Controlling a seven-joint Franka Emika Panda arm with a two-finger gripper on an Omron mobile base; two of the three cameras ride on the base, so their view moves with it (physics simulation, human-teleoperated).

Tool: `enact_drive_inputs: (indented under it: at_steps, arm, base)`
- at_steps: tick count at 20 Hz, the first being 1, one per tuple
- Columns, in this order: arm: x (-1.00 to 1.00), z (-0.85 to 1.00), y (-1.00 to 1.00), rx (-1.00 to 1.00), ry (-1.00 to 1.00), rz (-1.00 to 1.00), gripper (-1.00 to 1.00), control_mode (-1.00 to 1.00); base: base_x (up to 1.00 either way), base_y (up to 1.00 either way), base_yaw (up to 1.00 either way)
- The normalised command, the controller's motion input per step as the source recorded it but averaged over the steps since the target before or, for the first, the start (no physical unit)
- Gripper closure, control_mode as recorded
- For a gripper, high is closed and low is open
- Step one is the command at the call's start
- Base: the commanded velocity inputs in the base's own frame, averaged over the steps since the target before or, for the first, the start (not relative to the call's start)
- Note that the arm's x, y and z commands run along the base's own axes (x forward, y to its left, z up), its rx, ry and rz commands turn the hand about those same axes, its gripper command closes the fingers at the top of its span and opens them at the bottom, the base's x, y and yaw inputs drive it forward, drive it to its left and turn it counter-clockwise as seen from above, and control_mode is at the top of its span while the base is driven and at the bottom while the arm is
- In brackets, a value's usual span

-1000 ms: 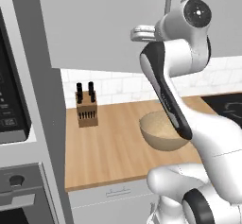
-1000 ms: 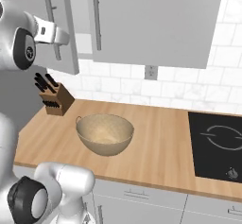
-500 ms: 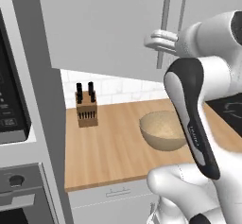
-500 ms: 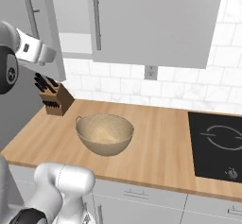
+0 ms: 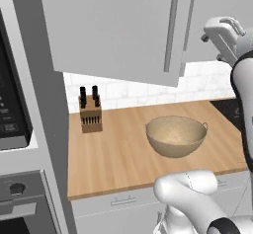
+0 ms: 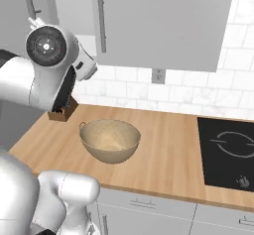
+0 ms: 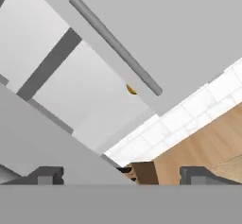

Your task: Open the cabinet, pick up the bread from the cabinet and place it in the basket. Then move the basket to the dining counter.

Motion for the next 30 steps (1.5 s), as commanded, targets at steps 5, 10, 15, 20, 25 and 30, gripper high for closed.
enact_drive_inputs:
  at_steps: [5,10,15,20,25,30]
  arm:
    - [1.0,-0.75,-0.15,0.27,0.15,0.15,-1.0,-1.0]
    - [0.96,-0.38,0.46,0.13,0.14,0.19,-1.0,-1.0]
    - [0.22,0.0,0.67,0.03,0.06,0.25,-1.0,-1.0]
    - [-0.66,0.02,0.75,-0.02,-0.18,0.49,-1.0,-1.0]
    - [-0.99,0.03,0.92,-0.11,-0.31,0.35,-1.0,-1.0]
    - [-0.82,0.0,1.0,-0.27,-0.25,0.15,-1.0,-1.0]
  base:
    - [0.0,0.0,0.0]
    - [0.0,0.0,0.0]
    - [0.0,0.0,0.0]
    - [0.0,0.0,0.0]
    - [0.0,0.0,0.0]
    - [0.0,0.0,0.0]
